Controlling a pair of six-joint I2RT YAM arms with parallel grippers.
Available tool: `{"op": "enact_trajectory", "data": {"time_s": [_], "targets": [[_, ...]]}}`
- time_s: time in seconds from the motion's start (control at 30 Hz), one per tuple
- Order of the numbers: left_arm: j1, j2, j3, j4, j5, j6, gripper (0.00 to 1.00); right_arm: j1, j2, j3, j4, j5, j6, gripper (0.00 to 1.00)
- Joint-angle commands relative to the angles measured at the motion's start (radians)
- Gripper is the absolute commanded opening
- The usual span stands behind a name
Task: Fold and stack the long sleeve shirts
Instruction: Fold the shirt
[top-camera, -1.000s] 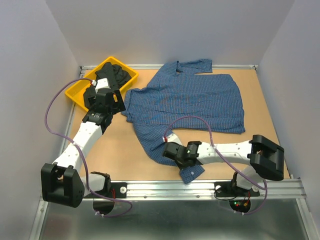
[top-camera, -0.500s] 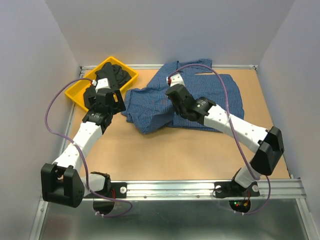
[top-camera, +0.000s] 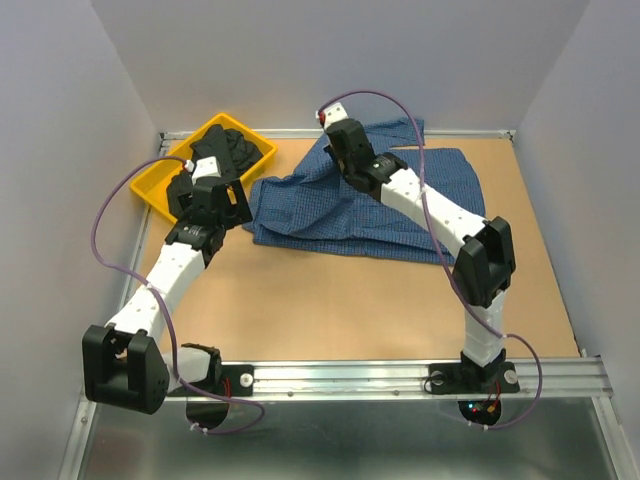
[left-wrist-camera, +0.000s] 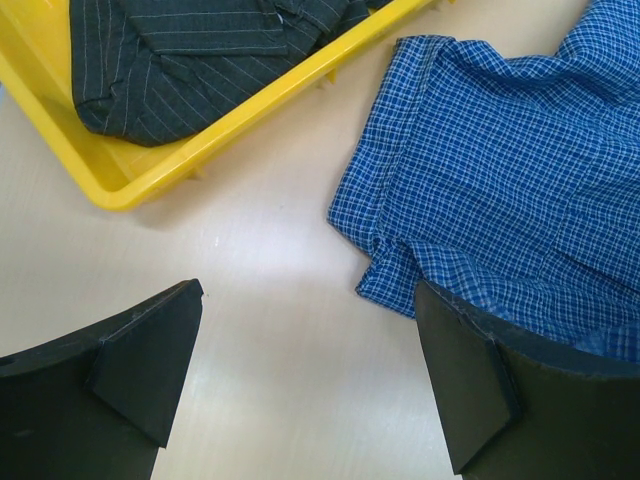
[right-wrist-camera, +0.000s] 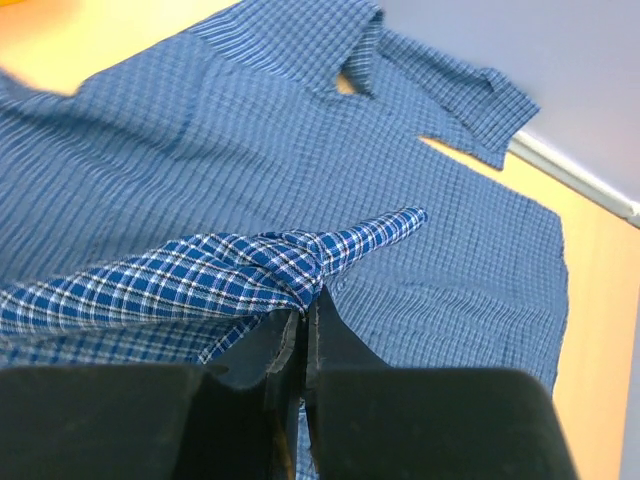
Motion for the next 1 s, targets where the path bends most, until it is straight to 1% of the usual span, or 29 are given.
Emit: {"op": "enact_trajectory", "data": {"time_s": [0.0,0.27,0.37,0.5,0.67,0.77,0.8,0.83,0.93,0.97], "targets": [[0.007,0.005,-0.002,0.019,0.006,-0.001,0.98,-0.056,0.038,0.122,0.109,-0.023,-0.089,0.01],[0.007,0.025,-0.001,0.018,0.025,-0.001,0.98,-0.113,0.150,0.235,0.175,-0.067,-0.183,0.02],[0.007,0.031,0.001,0.018,0.035,0.000,0.98,-0.119,0.189,0.261,0.183,-0.081,-0.209,0.03],[0.007,0.044,0.002,0.015,0.045,0.000,0.98,-0.123,0.210,0.257,0.188,-0.097,-0.220,0.04],[0.007,0.053,0.005,0.010,0.056,-0.001,0.98,-0.123,0.151,0.161,0.188,-0.155,-0.192,0.04],[0.006,0.054,0.008,0.010,0.062,-0.001,0.98,-0.123,0.082,0.046,0.188,-0.170,-0.181,0.04],[0.007,0.056,0.007,0.010,0.064,-0.001,0.98,-0.123,0.082,0.045,0.188,-0.173,-0.181,0.05],[0.007,0.056,0.007,0.008,0.065,0.000,0.98,-0.122,0.055,-0.006,0.188,-0.175,-0.184,0.05],[0.007,0.057,0.005,0.008,0.073,-0.001,0.98,-0.123,0.012,-0.082,0.188,-0.184,-0.197,0.05],[0.006,0.057,0.005,0.010,0.073,0.000,0.98,-0.123,-0.017,-0.132,0.188,-0.189,-0.201,0.05]]}}
